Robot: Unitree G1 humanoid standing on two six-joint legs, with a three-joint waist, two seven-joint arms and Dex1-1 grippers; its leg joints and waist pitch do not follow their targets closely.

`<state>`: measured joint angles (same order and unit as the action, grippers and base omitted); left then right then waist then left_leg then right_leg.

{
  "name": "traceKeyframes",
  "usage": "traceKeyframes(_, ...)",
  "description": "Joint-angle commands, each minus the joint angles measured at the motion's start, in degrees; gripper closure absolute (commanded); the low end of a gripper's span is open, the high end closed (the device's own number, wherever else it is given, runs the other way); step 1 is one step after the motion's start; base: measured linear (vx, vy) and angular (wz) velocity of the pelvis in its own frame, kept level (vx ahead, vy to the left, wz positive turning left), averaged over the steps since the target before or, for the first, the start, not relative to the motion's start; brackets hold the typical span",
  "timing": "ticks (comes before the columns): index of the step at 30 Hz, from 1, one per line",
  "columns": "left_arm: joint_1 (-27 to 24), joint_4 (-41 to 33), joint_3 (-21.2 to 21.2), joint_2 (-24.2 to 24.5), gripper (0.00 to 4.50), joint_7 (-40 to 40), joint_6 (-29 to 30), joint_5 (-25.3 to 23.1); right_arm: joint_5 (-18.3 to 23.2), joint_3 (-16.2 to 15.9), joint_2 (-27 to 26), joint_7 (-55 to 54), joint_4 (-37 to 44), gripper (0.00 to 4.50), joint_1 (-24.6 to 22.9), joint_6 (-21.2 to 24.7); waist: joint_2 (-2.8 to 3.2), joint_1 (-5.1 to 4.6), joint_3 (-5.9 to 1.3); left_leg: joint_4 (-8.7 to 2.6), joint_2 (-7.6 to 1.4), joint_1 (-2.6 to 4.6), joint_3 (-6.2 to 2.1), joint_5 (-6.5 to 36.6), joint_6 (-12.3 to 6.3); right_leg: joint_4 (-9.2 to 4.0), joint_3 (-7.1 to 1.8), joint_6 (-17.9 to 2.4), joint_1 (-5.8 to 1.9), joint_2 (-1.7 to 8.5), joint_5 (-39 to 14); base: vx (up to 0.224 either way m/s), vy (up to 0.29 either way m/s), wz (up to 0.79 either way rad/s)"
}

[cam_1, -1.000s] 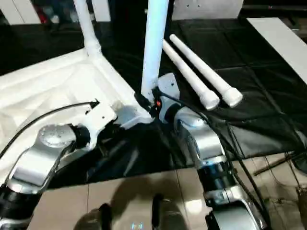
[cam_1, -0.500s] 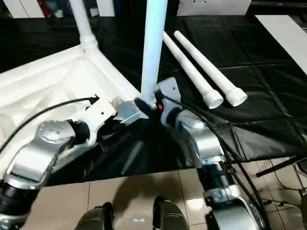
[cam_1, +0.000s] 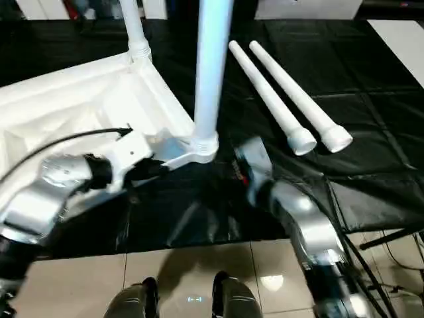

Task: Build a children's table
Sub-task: Insert table leg to table base, then rotate leg to tighten

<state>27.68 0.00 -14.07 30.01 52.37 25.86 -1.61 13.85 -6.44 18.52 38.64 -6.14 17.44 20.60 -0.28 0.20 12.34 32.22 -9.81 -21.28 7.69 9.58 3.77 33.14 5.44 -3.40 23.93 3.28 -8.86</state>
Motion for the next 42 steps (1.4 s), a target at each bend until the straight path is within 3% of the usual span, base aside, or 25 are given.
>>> traceKeyframes(1, 0.62, 2.11, -1.03, 0.42, 4.5, 2.95, -4.62, 0.04, 0.49, 1.35, 1.55, 1.44, 3.67, 0.02, -0.09, -1.55, 0.74, 0.06, -6.77, -2.67, -2.53, -0.14, -0.11, 4.24, -6.23, -3.13, -3.75, -12.08, -4.89, 4.78, -9.22, 0.0, 0.0, 0.0)
traceKeyframes(4, 1.0, 4.57, -1.31, 0.69, 4.5, 6.07, -7.5, 1.64, 0.77, 1.35, 3.82, 3.8, 5.88, 0.02, -0.73, -2.34, 0.59, 0.28, -6.92, -2.54, -2.61, 0.23, 0.24, 5.48, -6.0, -3.26, -3.94, -11.69, -4.75, 4.89, -10.98, 0.0, 0.0, 0.0)
traceKeyframes(5, 1.59, 6.89, -2.23, 1.22, 4.5, 7.7, -11.3, 1.56, 2.97, 1.63, 5.94, 7.9, 7.06, 0.02, -0.81, -0.84, 0.65, 0.32, -7.06, -2.46, -2.62, 0.21, 0.34, 5.02, -6.26, -3.16, -3.94, -11.95, -4.66, 4.89, -10.55, 0.0, 0.0, 0.0)
traceKeyframes(7, 2.08, 8.58, -2.63, 1.33, 4.5, 9.17, -12.81, 2.03, 3.92, 2.0, 7.33, 10.32, 7.17, 0.02, -0.5, -0.58, 0.52, 0.58, -7.36, -2.29, -2.51, 0.31, 0.51, 4.75, -7.5, -3.15, -4.01, -11.85, -4.7, 4.72, -9.64, 0.0, 0.0, 0.0)
traceKeyframes(11, 2.57, 11.71, -3.79, 1.77, 4.5, 14.11, -18.0, 3.09, 3.77, 1.21, 9.87, 14.98, 5.76, 0.02, 1.08, -3.19, 0.53, 1.17, -7.99, -2.06, -2.68, 0.24, 0.55, 3.68, -8.35, -2.91, -3.8, -12.11, -4.72, 4.8, -9.01, 0.0, 0.0, 0.0)
traceKeyframes(18, 2.94, 12.71, -5.92, 2.27, 4.5, 20.43, -21.5, 4.33, 1.97, -2.49, 10.89, 20.03, 1.32, 0.02, 4.61, -5.19, 0.5, 1.99, -8.3, -1.92, -2.89, 0.42, 0.75, 4.06, -7.56, -2.6, -3.85, -12.76, -4.44, 4.86, -10.23, 0.0, 0.0, 0.0)
traceKeyframes(22, 3.57, 14.37, -6.47, 2.09, 4.5, 21.19, -23.24, 3.44, 2.48, -3.3, 10.67, 23.34, -1.05, 0.02, 6.01, -5.92, 0.29, 2.04, -8.09, -1.83, -2.79, 0.28, 0.76, 6.33, -6.6, -2.94, -3.84, -11.75, -4.46, 4.92, -13.78, 0.0, 0.0, 0.0)
traceKeyframes(26, 3.94, 15.26, -6.4, 1.76, 4.5, 21.7, -24.31, 3.23, 2.72, -4.17, 10.55, 26.14, -3.65, 0.44, 7.72, -6.66, 0.14, 2.05, -8.1, -1.71, -2.67, 0.22, 0.69, 7.68, -5.17, -3.37, -3.66, -9.7, -4.44, 4.99, -19.5, 0.0, 0.0, 0.0)
traceKeyframes(34, 4.05, 16.29, -6.48, 2.01, 4.5, 21.6, -25.5, 3.15, 1.92, -4.83, 9.45, 26.89, -6.45, 1.2, 9.32, -8.33, 0.19, 2.07, -8.63, -1.51, -2.76, 0.11, 0.74, 5.59, -5.84, -2.76, -3.69, -10.96, -4.47, 4.89, -14.8, 0.0, 0.0, 0.0)
traceKeyframes(42, 3.9, 16.89, -6.44, 2.14, 4.5, 21.65, -26.1, 2.95, 1.67, -5.26, 9.08, 28.25, -7.29, 1.8, 9.12, -9.15, 0.15, 2.07, -8.97, -1.51, -2.73, 0.09, 0.8, 6.45, -5.75, -2.95, -3.59, -10.23, -4.46, 4.82, -15.9, 0.0, 0.0, 0.0)
